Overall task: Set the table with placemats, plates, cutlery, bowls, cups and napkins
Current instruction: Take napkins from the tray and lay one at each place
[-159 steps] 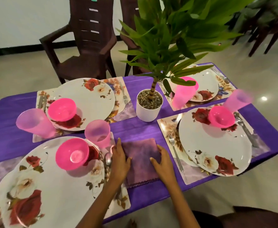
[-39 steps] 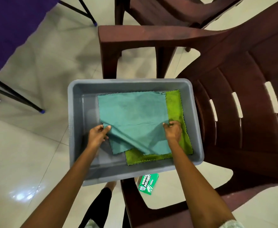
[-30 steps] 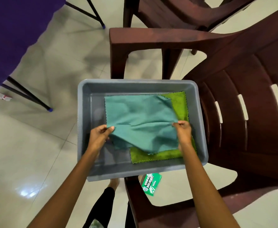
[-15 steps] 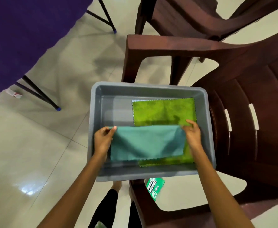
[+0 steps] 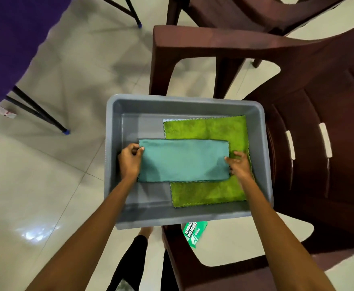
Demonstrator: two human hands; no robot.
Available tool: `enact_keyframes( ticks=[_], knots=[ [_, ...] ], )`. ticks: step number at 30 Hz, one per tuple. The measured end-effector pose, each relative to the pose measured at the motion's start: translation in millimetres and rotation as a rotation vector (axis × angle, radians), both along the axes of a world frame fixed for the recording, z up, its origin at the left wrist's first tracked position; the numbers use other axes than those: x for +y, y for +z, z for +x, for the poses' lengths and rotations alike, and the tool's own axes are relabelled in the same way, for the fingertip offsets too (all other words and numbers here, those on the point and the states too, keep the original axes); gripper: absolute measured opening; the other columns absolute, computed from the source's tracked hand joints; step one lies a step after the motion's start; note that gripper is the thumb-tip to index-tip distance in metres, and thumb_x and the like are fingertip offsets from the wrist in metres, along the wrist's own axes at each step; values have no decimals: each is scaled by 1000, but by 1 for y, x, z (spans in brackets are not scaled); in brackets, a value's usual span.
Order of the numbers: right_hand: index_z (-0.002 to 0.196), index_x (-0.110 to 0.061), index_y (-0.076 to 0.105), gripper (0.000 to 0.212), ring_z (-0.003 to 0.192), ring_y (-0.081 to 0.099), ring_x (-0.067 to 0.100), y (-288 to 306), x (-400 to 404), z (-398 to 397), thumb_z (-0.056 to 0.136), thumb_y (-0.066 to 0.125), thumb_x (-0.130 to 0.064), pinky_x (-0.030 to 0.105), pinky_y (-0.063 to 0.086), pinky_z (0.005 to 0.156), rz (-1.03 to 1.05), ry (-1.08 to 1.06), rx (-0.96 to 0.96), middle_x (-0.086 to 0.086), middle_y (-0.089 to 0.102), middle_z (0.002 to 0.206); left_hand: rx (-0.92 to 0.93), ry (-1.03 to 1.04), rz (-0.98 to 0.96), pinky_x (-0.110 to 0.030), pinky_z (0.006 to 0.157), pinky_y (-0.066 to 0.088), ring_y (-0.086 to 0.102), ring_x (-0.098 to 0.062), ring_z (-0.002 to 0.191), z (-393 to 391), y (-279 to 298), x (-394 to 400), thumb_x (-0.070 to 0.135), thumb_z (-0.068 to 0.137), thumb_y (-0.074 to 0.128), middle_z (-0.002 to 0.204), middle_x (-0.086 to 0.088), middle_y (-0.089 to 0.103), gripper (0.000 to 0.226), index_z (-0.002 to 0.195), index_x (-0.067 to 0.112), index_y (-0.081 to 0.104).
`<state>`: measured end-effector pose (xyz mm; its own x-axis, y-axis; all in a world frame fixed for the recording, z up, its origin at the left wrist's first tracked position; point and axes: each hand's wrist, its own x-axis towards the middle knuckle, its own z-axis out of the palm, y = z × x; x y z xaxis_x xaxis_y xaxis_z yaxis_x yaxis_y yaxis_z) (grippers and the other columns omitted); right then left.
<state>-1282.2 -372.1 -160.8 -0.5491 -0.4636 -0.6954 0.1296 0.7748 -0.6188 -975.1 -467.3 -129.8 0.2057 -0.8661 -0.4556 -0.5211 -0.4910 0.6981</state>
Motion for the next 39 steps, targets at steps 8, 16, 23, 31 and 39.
enact_keyframes(
  ticks=[8, 16, 23, 31, 39],
  knots=[
    [128, -4, 41, 49, 90, 55, 28, -9, 9, -1, 86, 65, -1, 48, 50, 85, 39, 23, 21, 2, 52, 83, -174, -10, 63, -33, 72, 42, 61, -31, 95, -10, 10, 5, 26, 90, 61, 101, -9, 68, 25, 109, 11, 56],
    [127, -2, 47, 46, 81, 52, 20, -12, 13, 0, 85, 65, -1, 41, 45, 90, 86, 125, 149, -3, 47, 68, -347, -213, 119, -43, 73, 46, 62, -39, 98, 2, 11, 46, 27, 92, 58, 106, -14, 67, 48, 132, 12, 36],
    [118, -5, 53, 45, 88, 56, 24, 0, 20, 4, 82, 72, -25, 28, 41, 74, 117, 217, 254, 6, 57, 93, -389, -354, 46, -48, 76, 48, 56, -41, 104, 4, 8, 52, 23, 87, 64, 119, -20, 56, 52, 129, 6, 38],
    [106, 2, 62, 38, 90, 57, 24, 6, 8, 18, 81, 74, -24, 28, 39, 70, 227, 196, 209, 16, 65, 109, -194, -791, -289, -41, 90, 44, 52, -31, 107, -37, 5, 63, 36, 90, 45, 122, -12, 55, 47, 128, 9, 51],
    [114, -4, 55, 51, 93, 63, 27, 8, -1, 26, 72, 80, -17, 40, 55, 81, 153, 38, 3, 9, 65, 109, 526, -154, 249, -29, 107, 32, 40, -15, 131, -104, 7, 42, 34, 100, 39, 148, -3, 36, 50, 146, 15, 29]
  ],
)
